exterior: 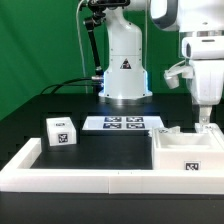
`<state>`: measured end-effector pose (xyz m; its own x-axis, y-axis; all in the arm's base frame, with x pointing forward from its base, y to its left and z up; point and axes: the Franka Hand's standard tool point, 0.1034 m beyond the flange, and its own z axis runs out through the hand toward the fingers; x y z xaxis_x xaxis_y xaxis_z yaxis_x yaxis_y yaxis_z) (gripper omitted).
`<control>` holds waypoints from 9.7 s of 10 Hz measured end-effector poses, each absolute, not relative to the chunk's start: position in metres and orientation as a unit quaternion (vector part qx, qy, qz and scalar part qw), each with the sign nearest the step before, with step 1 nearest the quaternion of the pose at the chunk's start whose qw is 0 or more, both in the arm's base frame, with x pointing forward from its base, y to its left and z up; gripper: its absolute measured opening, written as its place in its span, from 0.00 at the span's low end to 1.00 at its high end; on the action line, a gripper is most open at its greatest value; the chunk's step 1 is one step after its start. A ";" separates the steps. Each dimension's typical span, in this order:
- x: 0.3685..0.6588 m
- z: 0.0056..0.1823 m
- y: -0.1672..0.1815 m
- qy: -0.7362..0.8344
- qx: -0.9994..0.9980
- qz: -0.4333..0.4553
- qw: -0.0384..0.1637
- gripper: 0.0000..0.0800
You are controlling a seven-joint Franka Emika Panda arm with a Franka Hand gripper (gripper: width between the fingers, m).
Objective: Assemble cabinet
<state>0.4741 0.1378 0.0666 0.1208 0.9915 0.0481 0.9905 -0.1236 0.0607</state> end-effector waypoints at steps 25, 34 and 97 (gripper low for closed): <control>0.403 0.010 0.171 0.656 0.751 0.062 -0.033 0.09; 0.438 0.057 0.109 0.661 0.750 0.036 0.000 0.09; 0.472 0.086 0.097 0.706 0.708 -0.008 -0.001 1.00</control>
Offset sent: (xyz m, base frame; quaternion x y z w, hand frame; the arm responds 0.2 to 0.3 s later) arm 0.0000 0.0000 0.0000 0.0000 0.0000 0.0000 1.0000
